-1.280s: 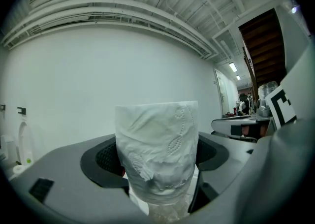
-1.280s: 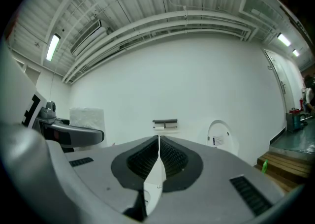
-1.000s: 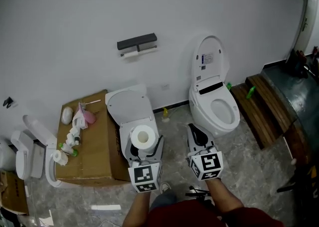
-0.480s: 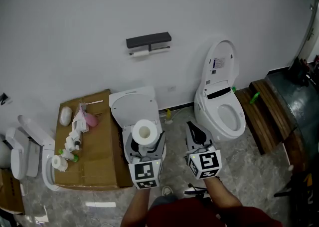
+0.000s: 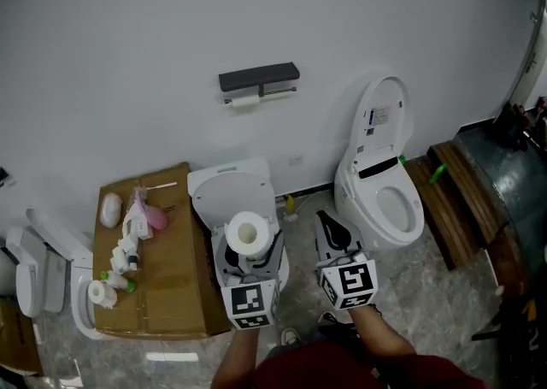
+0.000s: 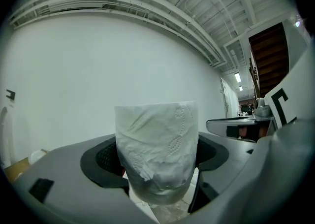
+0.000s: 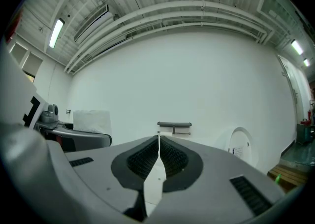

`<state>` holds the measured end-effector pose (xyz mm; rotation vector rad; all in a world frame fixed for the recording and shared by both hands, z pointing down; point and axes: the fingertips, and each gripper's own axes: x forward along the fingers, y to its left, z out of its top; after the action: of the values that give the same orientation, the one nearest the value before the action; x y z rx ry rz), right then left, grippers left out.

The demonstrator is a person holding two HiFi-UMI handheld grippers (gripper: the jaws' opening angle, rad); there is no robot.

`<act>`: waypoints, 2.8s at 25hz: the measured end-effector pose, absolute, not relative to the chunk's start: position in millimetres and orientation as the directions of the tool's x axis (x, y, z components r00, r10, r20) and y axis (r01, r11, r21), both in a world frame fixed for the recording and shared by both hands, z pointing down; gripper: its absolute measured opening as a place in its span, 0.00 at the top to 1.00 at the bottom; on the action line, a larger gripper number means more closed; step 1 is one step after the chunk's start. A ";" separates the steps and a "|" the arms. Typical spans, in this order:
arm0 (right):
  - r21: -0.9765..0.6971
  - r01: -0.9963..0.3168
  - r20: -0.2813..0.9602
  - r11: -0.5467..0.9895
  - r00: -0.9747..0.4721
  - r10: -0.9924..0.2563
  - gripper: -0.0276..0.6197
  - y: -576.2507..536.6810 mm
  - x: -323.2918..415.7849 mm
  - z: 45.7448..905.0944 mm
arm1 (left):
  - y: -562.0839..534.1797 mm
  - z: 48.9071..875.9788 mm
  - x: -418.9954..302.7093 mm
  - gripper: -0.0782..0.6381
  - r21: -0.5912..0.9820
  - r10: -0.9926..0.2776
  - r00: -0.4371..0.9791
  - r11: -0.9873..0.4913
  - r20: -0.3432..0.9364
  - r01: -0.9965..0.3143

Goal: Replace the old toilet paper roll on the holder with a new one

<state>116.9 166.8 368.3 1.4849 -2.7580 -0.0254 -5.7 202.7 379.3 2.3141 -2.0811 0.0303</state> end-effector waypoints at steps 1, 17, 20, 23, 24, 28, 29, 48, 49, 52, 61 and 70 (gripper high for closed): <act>0.016 -0.834 0.000 0.552 -0.552 -0.834 0.92 161.3 116.0 369.7 | 198.1 381.0 -6.1 0.28 0.011 -0.994 0.105 -0.104 0.035 -0.994; -0.036 -0.776 -0.010 0.630 -0.630 -0.777 0.92 10.4 134.4 374.0 | 60.0 374.9 21.3 0.28 -0.038 -0.999 0.018 -0.020 0.046 -0.999; -0.044 -0.755 -0.011 0.654 -0.654 -0.756 0.92 -18.9 138.0 373.0 | 33.8 374.0 27.3 0.28 -0.034 -0.998 -0.013 0.011 0.065 -0.999; -0.051 -0.735 -0.013 0.676 -0.677 -0.736 0.92 -44.5 142.1 373.4 | 10.3 370.9 32.3 0.28 -0.043 -0.997 -0.043 0.040 0.058 -0.998; -0.053 -0.728 -0.014 0.683 -0.684 -0.730 0.92 -52.4 143.5 373.5 | 3.2 370.6 33.5 0.28 -0.050 -0.997 -0.052 0.050 0.054 -0.998; -0.050 -0.711 -0.012 0.701 -0.702 -0.712 0.92 -85.5 150.4 377.2 | -23.9 374.8 35.8 0.28 -0.062 -0.992 -0.107 0.103 0.072 -0.993; -0.054 -0.709 -0.009 0.703 -0.704 -0.710 0.92 -93.8 151.6 379.8 | -29.7 376.2 35.1 0.28 -0.060 -0.990 -0.119 0.115 0.078 -0.992; -0.058 -0.700 0.025 0.711 -0.713 -0.700 0.92 -140.5 50.2 389.5 | -82.9 383.2 -47.9 0.28 -0.048 -0.994 -0.081 0.077 0.068 -0.996; -0.054 -0.704 0.024 0.708 -0.710 -0.704 0.92 -140.6 43.7 389.3 | -84.1 383.6 -53.9 0.28 -0.049 -0.995 -0.073 0.070 0.066 -0.996; -0.046 -0.722 0.022 0.690 -0.692 -0.722 0.92 -146.0 26.2 388.2 | -92.0 382.8 -71.9 0.28 -0.045 -0.997 -0.046 0.044 0.059 -0.998; -0.043 -0.760 0.019 0.648 -0.649 -0.760 0.92 -157.5 -9.3 389.4 | -111.0 389.4 -112.9 0.28 -0.026 -0.998 0.006 -0.008 0.067 -1.000; -0.044 -0.743 0.025 0.668 -0.669 -0.742 0.92 -206.1 -39.8 401.2 | -155.3 405.0 -134.8 0.28 -0.051 -0.997 -0.009 0.005 0.076 -0.999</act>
<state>-39.8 -206.1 401.2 1.2751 -2.8649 0.0790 -134.8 -155.3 405.0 2.1993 -2.2139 0.1406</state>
